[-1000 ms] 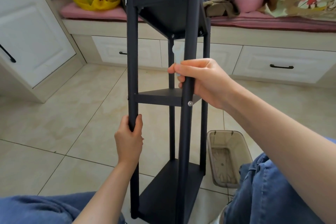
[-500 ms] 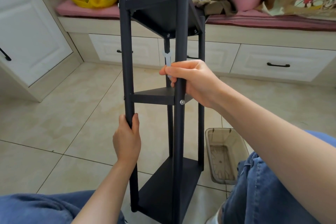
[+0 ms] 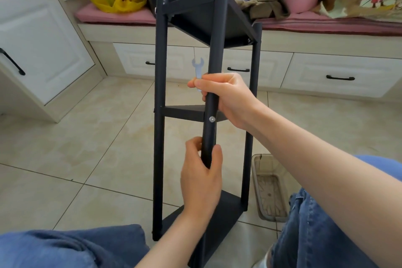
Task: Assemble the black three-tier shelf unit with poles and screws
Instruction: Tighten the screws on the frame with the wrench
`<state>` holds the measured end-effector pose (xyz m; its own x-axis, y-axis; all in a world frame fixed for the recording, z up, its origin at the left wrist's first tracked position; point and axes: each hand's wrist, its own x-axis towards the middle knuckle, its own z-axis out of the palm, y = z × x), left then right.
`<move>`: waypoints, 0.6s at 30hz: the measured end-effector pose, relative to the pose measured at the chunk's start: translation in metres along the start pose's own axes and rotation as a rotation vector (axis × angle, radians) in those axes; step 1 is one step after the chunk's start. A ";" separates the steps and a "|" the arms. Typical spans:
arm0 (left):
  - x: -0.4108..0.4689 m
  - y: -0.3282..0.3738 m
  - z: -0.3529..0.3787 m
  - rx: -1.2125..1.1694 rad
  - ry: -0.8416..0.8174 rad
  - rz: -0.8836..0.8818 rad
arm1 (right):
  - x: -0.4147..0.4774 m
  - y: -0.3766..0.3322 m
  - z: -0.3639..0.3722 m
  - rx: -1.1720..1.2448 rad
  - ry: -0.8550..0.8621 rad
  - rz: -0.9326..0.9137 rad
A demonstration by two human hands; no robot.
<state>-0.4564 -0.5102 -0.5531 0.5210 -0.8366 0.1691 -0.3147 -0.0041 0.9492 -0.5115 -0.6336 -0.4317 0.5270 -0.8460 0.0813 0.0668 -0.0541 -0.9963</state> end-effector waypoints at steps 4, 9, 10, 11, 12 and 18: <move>0.003 -0.016 0.003 0.048 0.000 -0.065 | 0.000 0.003 0.003 -0.026 0.026 -0.032; 0.011 -0.020 0.002 0.038 0.068 -0.038 | 0.005 0.002 0.002 -0.153 0.022 -0.031; 0.012 -0.021 0.001 0.031 0.078 -0.036 | 0.005 0.002 0.001 -0.191 0.047 -0.037; 0.013 -0.022 0.001 0.026 0.088 -0.032 | 0.005 0.002 0.000 -0.231 0.094 -0.054; 0.014 -0.022 0.001 0.022 0.096 -0.026 | 0.004 0.002 -0.002 -0.272 0.155 -0.079; 0.023 -0.027 -0.005 -0.010 0.136 0.011 | -0.018 0.021 -0.010 -0.318 0.417 -0.172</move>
<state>-0.4323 -0.5265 -0.5740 0.6208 -0.7544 0.2134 -0.3135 0.0106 0.9495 -0.5282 -0.6246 -0.4544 0.1468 -0.9458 0.2898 -0.1706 -0.3128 -0.9344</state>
